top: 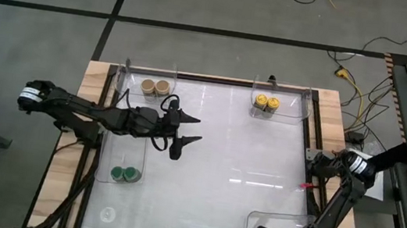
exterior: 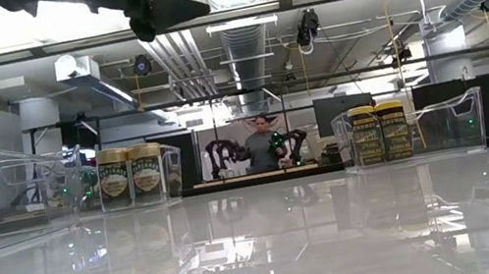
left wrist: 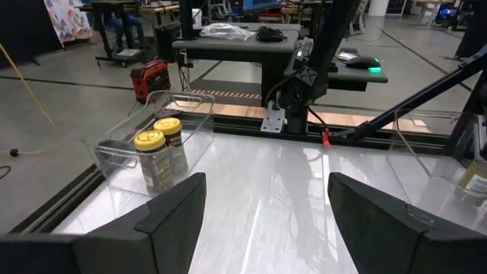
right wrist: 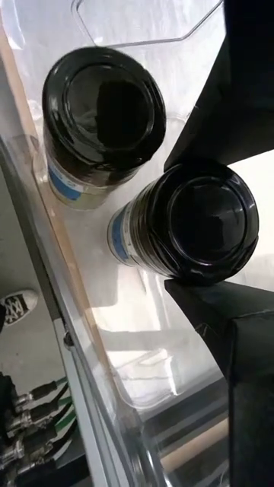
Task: Sort spices by type
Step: Put the black seasoning bottle into the bottom right transparent bin
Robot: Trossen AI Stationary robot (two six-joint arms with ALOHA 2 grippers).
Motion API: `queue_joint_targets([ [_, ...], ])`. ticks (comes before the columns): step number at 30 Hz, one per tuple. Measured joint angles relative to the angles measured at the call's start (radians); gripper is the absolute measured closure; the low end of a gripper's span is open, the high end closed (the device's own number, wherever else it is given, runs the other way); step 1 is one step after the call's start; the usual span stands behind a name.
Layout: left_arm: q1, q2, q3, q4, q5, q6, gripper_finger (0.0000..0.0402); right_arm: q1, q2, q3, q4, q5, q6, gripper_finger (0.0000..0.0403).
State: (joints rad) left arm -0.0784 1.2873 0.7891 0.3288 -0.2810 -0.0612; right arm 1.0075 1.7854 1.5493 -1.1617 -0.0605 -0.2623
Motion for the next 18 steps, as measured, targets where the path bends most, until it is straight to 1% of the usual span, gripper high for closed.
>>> queue_joint_targets([
  [18, 0.000, 0.000, 0.000, -0.002, 0.000, 0.000, 0.0141, 0.027, 0.012, 0.021, -0.028, 0.000, 0.016, 0.0189],
])
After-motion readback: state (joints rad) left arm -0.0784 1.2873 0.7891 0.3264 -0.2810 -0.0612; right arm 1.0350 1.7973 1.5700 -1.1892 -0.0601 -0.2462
